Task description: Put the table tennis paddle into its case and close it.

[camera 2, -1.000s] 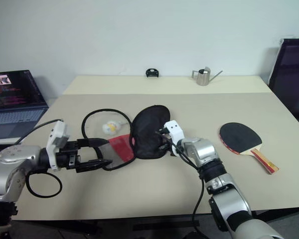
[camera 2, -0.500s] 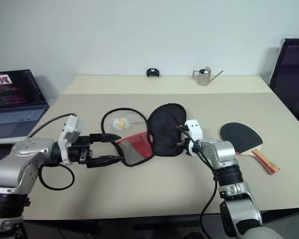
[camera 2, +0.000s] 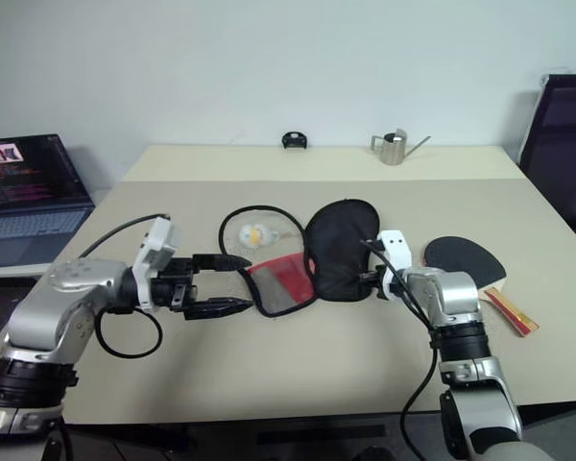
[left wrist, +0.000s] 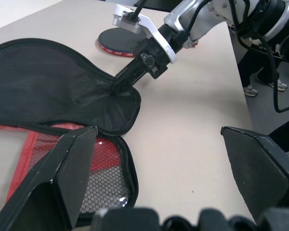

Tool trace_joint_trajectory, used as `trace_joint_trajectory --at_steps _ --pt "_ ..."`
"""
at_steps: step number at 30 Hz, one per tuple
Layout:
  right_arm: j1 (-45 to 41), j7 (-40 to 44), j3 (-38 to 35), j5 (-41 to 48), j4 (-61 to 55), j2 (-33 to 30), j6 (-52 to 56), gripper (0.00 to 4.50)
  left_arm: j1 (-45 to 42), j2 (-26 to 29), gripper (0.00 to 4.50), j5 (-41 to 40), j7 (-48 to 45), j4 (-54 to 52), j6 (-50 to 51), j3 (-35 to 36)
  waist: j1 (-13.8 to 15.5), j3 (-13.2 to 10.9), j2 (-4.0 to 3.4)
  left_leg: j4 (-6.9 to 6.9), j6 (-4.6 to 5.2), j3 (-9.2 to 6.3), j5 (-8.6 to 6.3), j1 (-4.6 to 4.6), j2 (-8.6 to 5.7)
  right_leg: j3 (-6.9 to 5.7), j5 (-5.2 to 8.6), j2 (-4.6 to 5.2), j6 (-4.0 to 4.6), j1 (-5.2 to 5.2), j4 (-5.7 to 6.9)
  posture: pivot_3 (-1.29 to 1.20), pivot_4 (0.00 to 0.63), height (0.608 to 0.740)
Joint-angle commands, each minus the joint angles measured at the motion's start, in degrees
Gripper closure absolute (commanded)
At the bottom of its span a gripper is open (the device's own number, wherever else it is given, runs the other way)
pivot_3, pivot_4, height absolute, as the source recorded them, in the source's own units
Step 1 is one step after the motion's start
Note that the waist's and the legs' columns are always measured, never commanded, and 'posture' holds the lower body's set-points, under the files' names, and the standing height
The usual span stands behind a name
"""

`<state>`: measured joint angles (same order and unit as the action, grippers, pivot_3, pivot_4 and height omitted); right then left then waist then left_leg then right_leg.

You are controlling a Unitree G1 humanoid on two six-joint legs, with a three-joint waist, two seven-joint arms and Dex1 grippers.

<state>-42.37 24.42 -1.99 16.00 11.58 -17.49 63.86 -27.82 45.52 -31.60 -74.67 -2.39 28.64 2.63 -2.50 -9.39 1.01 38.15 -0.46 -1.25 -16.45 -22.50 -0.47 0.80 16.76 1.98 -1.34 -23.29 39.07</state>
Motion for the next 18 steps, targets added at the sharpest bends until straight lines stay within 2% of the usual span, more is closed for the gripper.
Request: trace_joint_trajectory --at_steps 1,11,15,16,18 --pt "-1.53 2.01 -0.22 0.39 -0.16 -3.08 -0.57 4.48 -1.35 -0.12 0.0 -0.83 -0.57 -0.89 0.17 0.05 0.14 0.0 0.0 0.0 0.0 0.0 0.0 0.0 0.0 0.0 0.0 0.0 0.0 0.0 0.0 0.0 0.15 0.74" --pt "-5.36 7.48 4.92 -0.98 6.17 -5.92 -4.08 4.48 -1.59 -0.63 0.0 -0.72 -0.62 -0.79 0.06 -0.57 0.09 0.0 0.0 0.01 0.01 0.01 0.0 0.0 0.02 0.02 0.0 -0.04 0.0 0.0 0.0 0.0 0.15 0.74" --pt "-6.65 6.73 5.59 -3.01 10.27 -5.83 -7.61 4.48 -1.19 -0.65 0.0 -0.84 -0.35 -1.26 0.2 -0.49 0.11 0.0 0.0 0.02 0.01 0.01 0.0 0.0 0.02 0.02 0.0 -0.04 0.0 0.0 0.0 0.0 0.15 0.74" --pt "-6.92 6.65 5.55 -3.3 11.19 -5.92 -8.26 4.03 -1.04 -0.61 0.0 -0.9 -0.3 -1.43 0.26 -0.43 0.11 0.0 0.0 0.02 0.01 0.01 0.0 0.0 0.02 0.02 0.0 -0.04 0.0 0.0 0.01 0.0 0.15 0.74" --pt "-7.38 6.76 5.46 -3.72 12.53 -6.29 -9.27 3.51 -0.74 -0.46 0.0 -0.99 -0.22 -1.66 0.36 -0.25 0.13 0.0 0.0 0.04 0.0 0.01 0.0 0.0 0.02 0.03 0.0 -0.04 0.0 0.0 0.01 0.0 0.15 0.74"
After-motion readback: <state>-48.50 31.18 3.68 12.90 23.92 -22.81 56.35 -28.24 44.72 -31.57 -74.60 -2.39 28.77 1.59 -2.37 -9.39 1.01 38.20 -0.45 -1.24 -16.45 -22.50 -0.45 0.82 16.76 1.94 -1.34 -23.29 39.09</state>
